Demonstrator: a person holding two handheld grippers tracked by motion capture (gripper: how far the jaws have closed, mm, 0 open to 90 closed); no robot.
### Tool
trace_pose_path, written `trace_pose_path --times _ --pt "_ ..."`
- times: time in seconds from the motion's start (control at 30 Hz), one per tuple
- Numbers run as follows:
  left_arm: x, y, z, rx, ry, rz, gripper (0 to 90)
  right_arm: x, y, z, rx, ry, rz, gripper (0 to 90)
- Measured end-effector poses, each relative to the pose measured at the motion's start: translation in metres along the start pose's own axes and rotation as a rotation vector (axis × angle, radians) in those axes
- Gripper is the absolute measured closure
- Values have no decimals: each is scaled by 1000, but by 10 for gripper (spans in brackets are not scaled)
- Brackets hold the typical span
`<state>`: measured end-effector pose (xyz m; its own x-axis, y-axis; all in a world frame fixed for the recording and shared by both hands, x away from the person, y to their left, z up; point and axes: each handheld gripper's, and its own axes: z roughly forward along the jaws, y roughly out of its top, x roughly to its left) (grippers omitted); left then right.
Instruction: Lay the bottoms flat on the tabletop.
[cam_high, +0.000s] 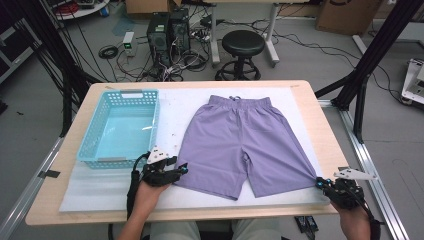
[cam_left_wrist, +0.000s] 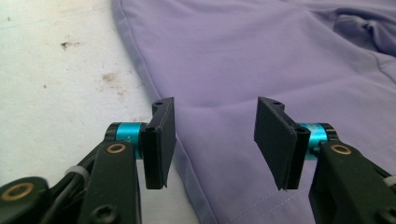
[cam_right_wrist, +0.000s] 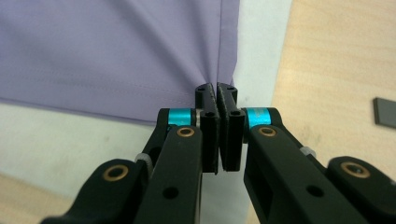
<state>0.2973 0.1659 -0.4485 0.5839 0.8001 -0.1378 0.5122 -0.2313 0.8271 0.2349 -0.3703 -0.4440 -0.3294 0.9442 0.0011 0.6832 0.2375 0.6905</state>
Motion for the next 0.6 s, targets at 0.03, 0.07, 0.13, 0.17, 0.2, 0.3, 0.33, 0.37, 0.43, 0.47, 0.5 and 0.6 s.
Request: trace_pose_path --times 0.03,0.07,0.13,0.17,0.2,0.3,0.33,0.37,0.43,0.47,0.5,0.6 --pt "0 0 0 17 8 9 483 0 -1 -2 -1 -2 7 887" --pt "-1 0 0 29 18 14 482 0 -1 -4 -4 -1 5 899" --pt "0 -2 -2 53 28 12 474 1 0 -9 -20 2 3 777" --pt "0 -3 -3 62 35 12 471 3 2 -11 -38 8 10 723" --pt "1 -4 -4 73 41 15 465 5 5 -13 -57 21 7 714" --pt "2 -7 -6 91 52 12 467 19 15 -12 -105 75 -25 648" --pt "2 -7 -7 92 51 20 481 25 19 -11 -119 103 -30 628" --pt "2 -7 -7 92 51 20 497 30 24 -8 -140 137 -32 596" --pt "0 -9 -9 94 62 29 576 44 30 0 -175 191 -21 541" --pt "-1 -10 -9 94 70 38 626 51 33 5 -182 220 -24 540" --pt "-1 -10 -10 99 69 47 671 59 36 10 -184 237 -38 540" --pt "-1 -10 -13 114 27 48 849 85 46 21 -167 277 -111 540"
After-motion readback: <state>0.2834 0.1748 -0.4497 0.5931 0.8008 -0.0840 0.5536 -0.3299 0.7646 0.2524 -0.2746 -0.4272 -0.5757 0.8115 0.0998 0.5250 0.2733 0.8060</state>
